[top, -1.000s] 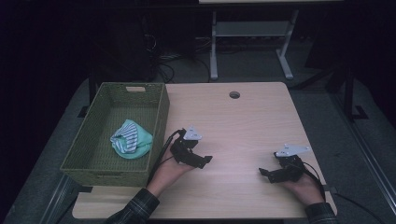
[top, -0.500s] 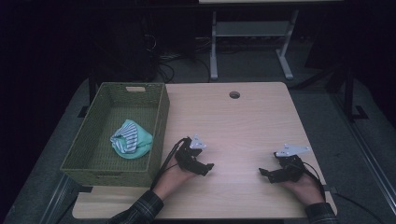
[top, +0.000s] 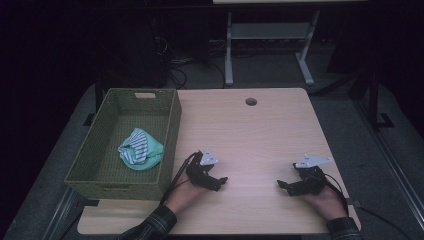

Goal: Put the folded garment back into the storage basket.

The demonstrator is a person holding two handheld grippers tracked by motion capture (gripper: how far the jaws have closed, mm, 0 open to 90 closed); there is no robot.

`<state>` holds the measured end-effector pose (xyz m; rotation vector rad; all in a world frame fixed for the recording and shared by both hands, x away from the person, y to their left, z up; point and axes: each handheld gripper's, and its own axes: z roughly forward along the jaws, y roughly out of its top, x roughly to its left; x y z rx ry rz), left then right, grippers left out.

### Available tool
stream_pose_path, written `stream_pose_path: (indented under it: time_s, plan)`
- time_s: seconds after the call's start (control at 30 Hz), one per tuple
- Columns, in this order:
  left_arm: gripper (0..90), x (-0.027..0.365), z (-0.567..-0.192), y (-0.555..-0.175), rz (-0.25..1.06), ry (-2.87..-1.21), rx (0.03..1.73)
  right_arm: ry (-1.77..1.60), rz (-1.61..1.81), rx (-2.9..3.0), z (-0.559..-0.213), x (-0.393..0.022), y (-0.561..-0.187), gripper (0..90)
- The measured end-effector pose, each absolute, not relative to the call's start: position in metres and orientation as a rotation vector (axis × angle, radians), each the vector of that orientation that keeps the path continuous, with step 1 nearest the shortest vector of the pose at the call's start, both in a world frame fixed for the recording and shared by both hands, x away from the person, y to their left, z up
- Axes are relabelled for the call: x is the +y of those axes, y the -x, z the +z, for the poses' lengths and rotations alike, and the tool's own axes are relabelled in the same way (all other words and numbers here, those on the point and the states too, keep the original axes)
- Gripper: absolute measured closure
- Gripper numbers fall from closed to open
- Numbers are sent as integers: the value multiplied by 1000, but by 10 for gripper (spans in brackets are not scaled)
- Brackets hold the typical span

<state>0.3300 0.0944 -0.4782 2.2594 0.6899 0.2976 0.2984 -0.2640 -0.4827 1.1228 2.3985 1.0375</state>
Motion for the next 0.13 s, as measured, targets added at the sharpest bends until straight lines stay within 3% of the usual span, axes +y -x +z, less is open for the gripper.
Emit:
stream_pose_path:
  time_s: [0.13]
  plan:
    - [132, 94, -478, -330, 296, -2260, 691, -1118, 1039, 2399, -483, -264, -299, 83]
